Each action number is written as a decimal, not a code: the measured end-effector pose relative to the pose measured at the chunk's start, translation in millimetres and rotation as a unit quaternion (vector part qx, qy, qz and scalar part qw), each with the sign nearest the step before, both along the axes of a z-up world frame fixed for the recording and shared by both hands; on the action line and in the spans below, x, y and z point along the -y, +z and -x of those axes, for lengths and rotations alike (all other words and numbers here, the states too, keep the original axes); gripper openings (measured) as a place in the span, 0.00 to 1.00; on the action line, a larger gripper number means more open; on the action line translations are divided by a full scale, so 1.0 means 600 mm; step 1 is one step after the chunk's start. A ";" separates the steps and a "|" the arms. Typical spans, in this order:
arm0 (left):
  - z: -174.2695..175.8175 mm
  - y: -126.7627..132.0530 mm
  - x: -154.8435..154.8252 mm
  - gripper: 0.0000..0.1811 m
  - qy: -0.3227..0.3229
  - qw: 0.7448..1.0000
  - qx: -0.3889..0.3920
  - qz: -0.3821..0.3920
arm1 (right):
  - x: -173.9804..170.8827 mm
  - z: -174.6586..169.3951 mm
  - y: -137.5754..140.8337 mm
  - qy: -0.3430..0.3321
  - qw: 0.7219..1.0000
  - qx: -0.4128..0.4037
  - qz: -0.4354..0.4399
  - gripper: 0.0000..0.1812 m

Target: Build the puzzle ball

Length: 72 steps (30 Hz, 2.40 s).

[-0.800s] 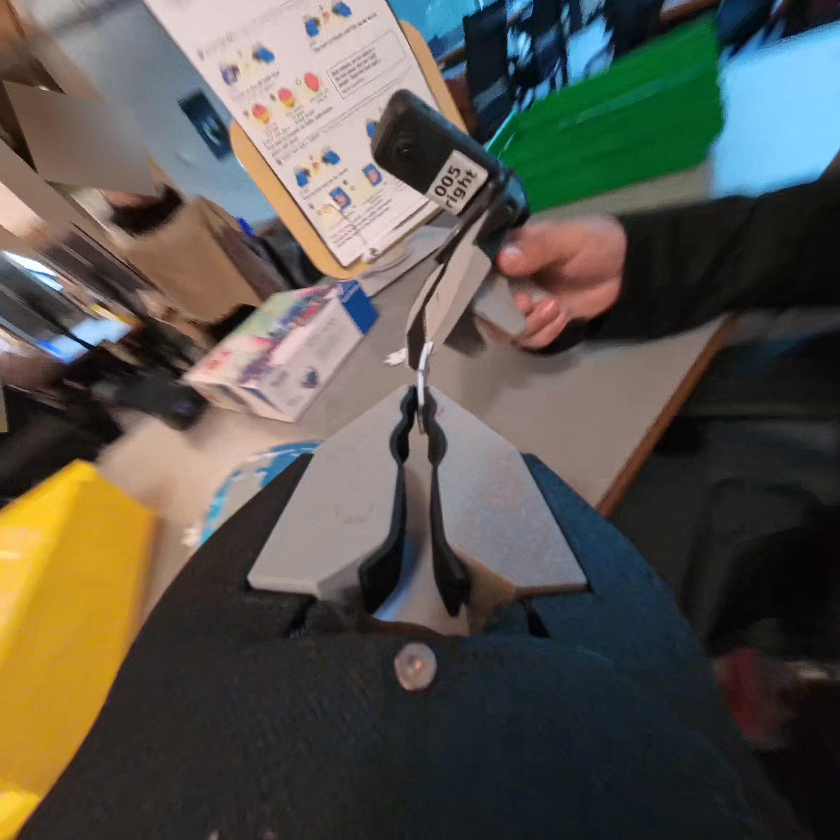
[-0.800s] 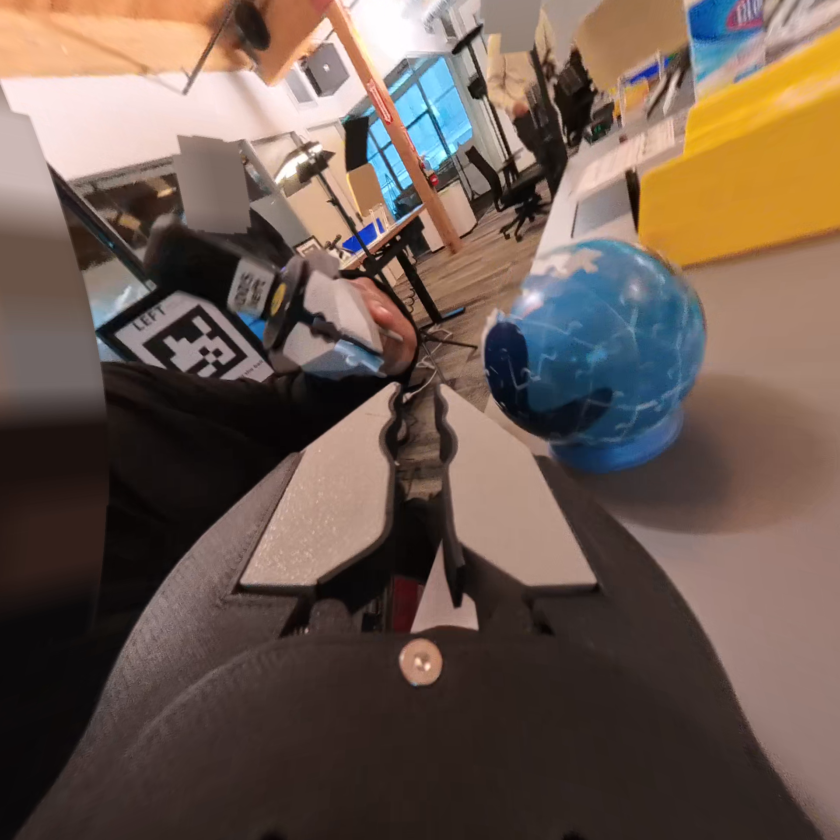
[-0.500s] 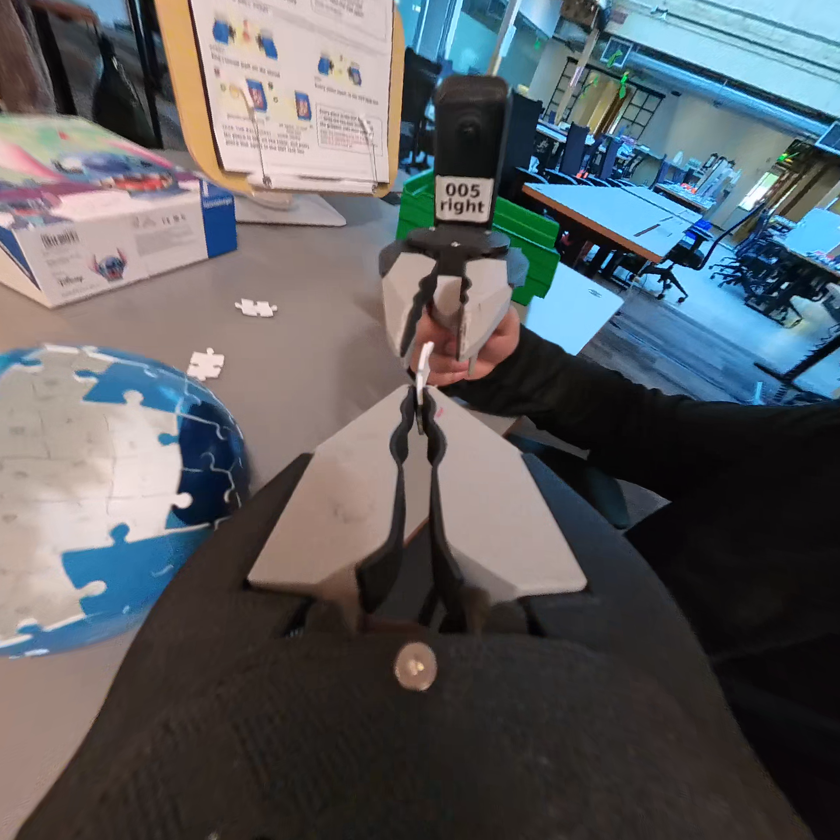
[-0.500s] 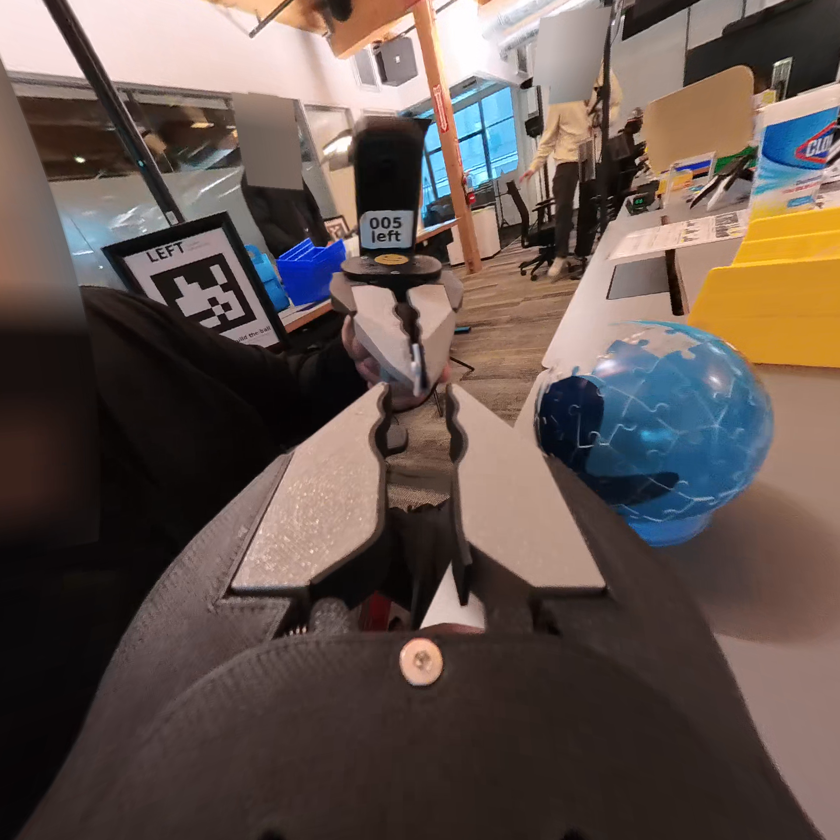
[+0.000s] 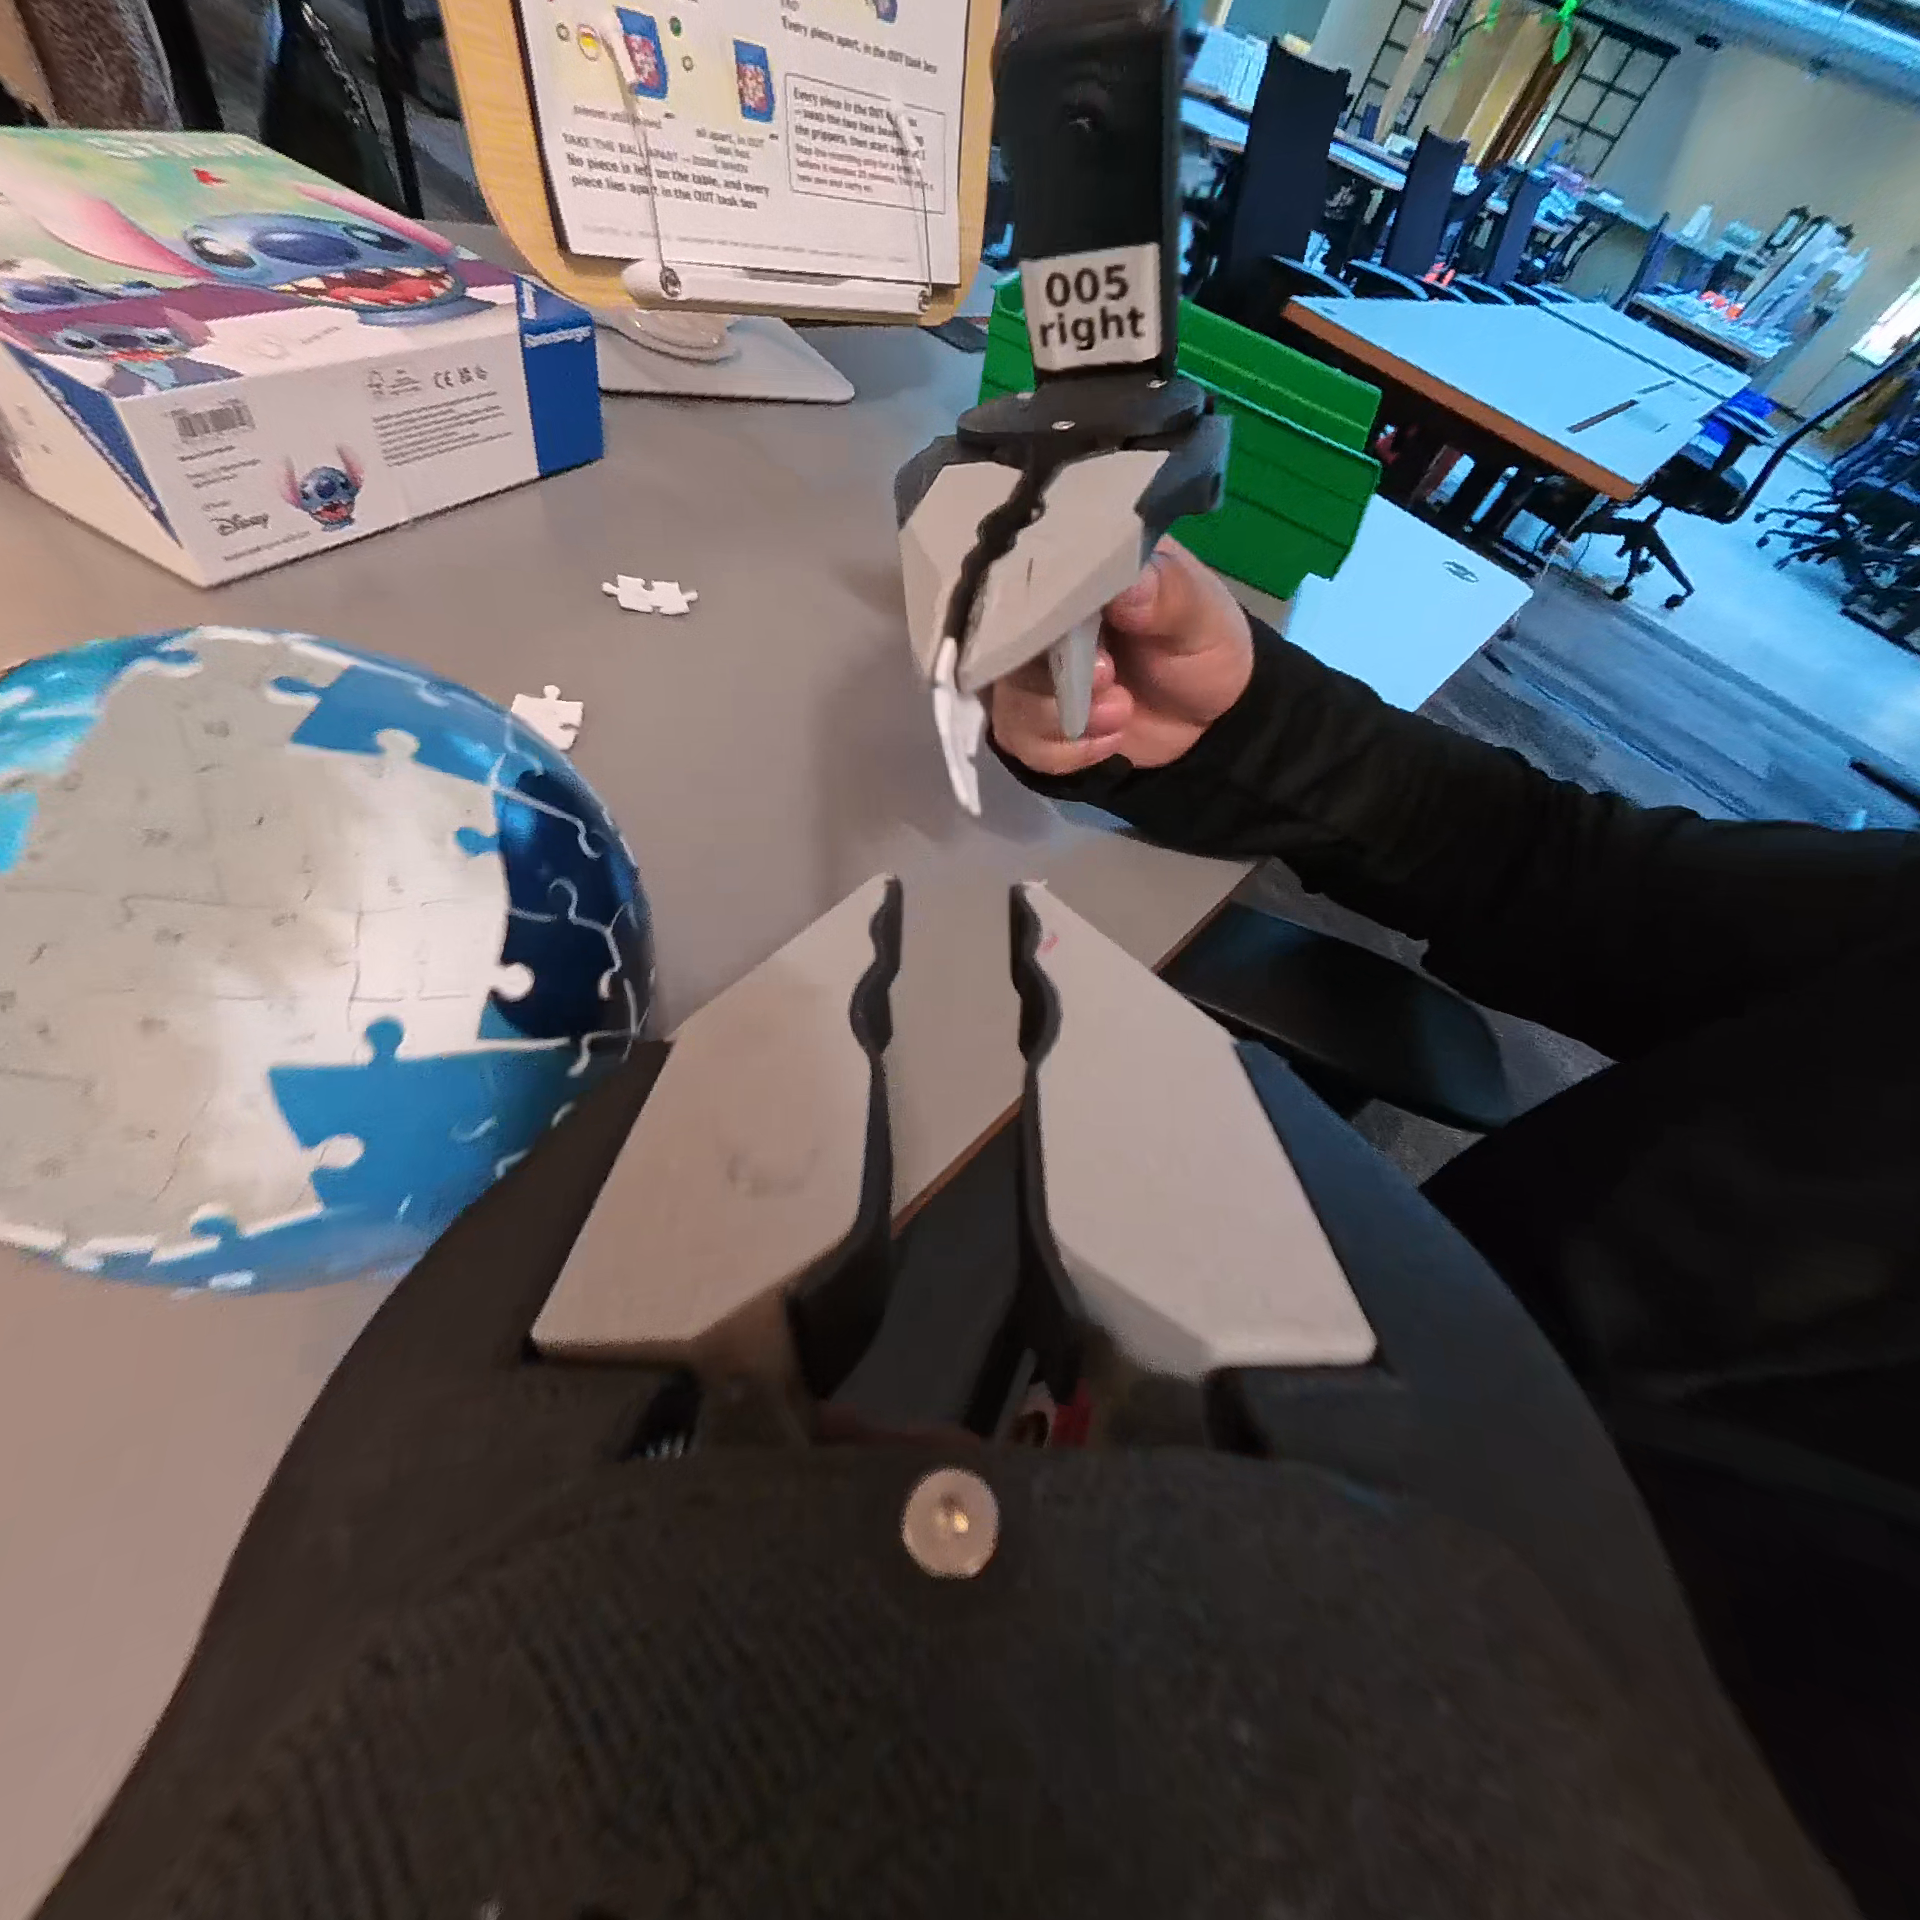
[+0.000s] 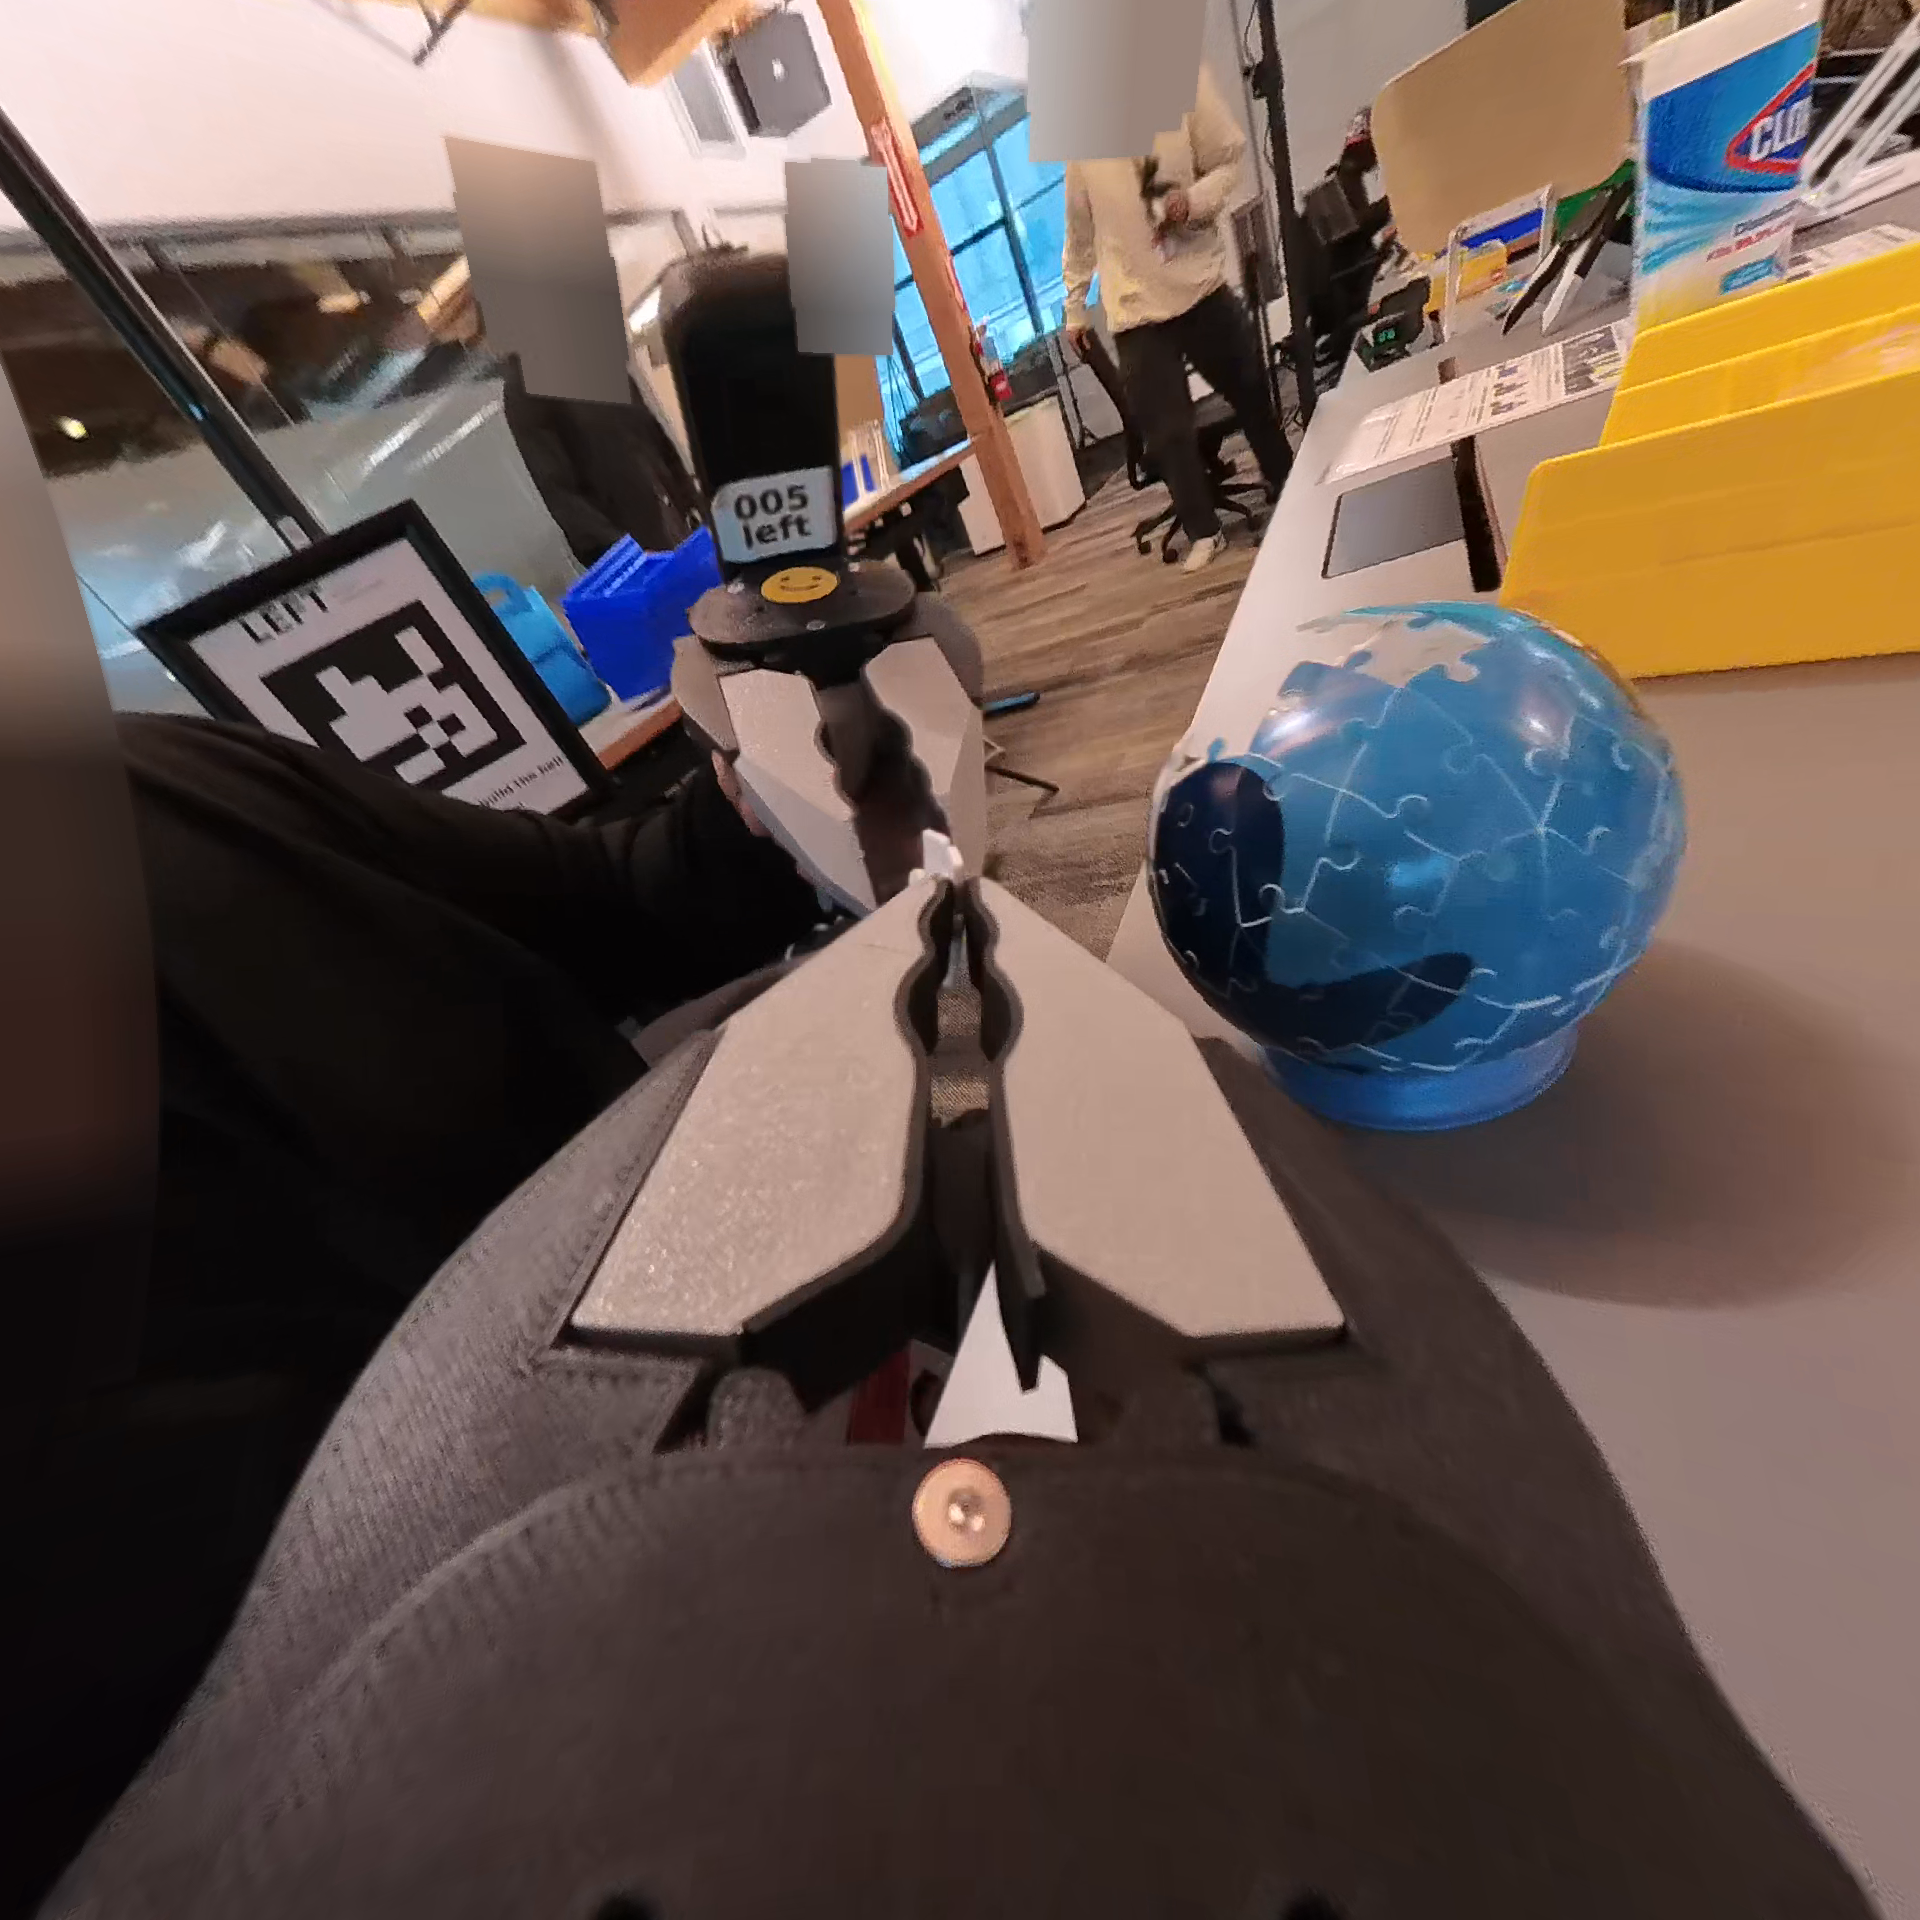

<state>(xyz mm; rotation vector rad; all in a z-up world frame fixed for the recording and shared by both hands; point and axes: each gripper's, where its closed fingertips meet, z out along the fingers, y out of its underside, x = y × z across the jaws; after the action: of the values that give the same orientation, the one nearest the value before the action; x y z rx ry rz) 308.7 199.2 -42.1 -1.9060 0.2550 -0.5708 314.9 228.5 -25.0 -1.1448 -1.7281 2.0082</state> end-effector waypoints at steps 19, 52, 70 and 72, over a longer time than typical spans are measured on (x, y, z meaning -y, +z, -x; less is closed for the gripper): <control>0.251 -0.139 0.081 0.39 0.169 0.975 -0.145 -0.004 | -0.138 0.045 -0.108 -0.155 0.979 0.113 -0.074 0.00; 0.344 -0.112 -0.006 0.47 -0.086 0.972 -0.190 -0.108 | -0.173 0.086 -0.210 -0.191 0.934 0.203 -0.223 0.00; 0.339 -0.118 -0.004 0.42 -0.104 0.973 -0.182 -0.096 | -0.158 0.087 -0.179 -0.189 0.946 0.143 -0.222 0.14; 0.331 -0.128 -0.003 0.45 -0.118 0.969 -0.201 -0.086 | -0.136 0.088 -0.159 -0.176 0.952 0.102 -0.229 0.24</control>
<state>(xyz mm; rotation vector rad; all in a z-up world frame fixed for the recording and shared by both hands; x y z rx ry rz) 110.0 200.8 -119.0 -1.8189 0.7776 -0.2997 262.2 310.1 -120.4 -1.3998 -1.7962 1.2355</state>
